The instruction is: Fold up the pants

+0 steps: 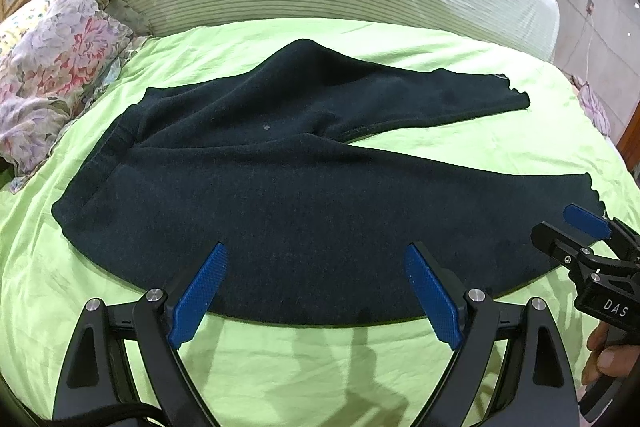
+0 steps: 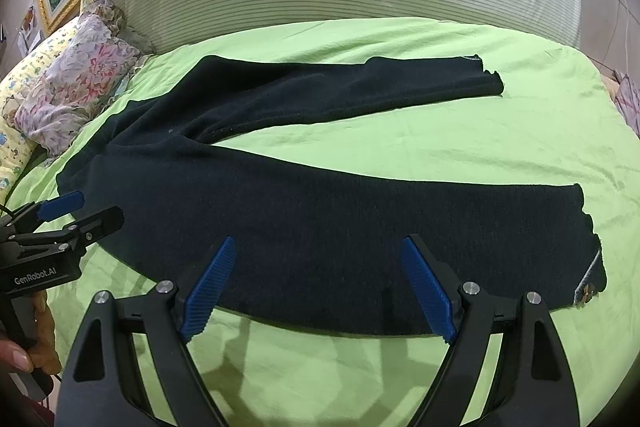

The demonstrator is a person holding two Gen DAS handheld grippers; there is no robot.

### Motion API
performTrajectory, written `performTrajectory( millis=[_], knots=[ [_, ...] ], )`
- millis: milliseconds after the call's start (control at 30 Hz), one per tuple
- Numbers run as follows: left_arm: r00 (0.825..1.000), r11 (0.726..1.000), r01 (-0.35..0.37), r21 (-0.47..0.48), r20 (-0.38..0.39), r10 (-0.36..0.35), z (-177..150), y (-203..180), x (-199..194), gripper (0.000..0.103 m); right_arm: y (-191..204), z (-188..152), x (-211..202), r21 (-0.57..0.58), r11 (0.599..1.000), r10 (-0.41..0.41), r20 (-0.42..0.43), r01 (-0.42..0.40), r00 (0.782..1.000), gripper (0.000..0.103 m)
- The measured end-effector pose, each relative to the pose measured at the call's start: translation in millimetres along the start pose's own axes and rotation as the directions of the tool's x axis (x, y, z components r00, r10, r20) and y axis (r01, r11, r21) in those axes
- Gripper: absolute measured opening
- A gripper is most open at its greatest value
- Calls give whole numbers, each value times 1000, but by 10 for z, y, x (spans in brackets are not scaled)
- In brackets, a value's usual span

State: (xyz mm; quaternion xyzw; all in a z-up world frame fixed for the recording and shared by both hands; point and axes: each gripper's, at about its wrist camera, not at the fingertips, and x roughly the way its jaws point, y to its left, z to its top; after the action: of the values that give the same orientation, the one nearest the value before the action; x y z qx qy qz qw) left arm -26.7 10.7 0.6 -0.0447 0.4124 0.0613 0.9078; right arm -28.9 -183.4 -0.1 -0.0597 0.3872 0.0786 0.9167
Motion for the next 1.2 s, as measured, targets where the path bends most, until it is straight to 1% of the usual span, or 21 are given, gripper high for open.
performTrajectory(
  millis=[1200],
  knots=[
    [1000,1000,-4,23,-25,5,-11,-39,45,91,-79,-11,14,42,999,14,-22,-13,1000,85]
  ],
)
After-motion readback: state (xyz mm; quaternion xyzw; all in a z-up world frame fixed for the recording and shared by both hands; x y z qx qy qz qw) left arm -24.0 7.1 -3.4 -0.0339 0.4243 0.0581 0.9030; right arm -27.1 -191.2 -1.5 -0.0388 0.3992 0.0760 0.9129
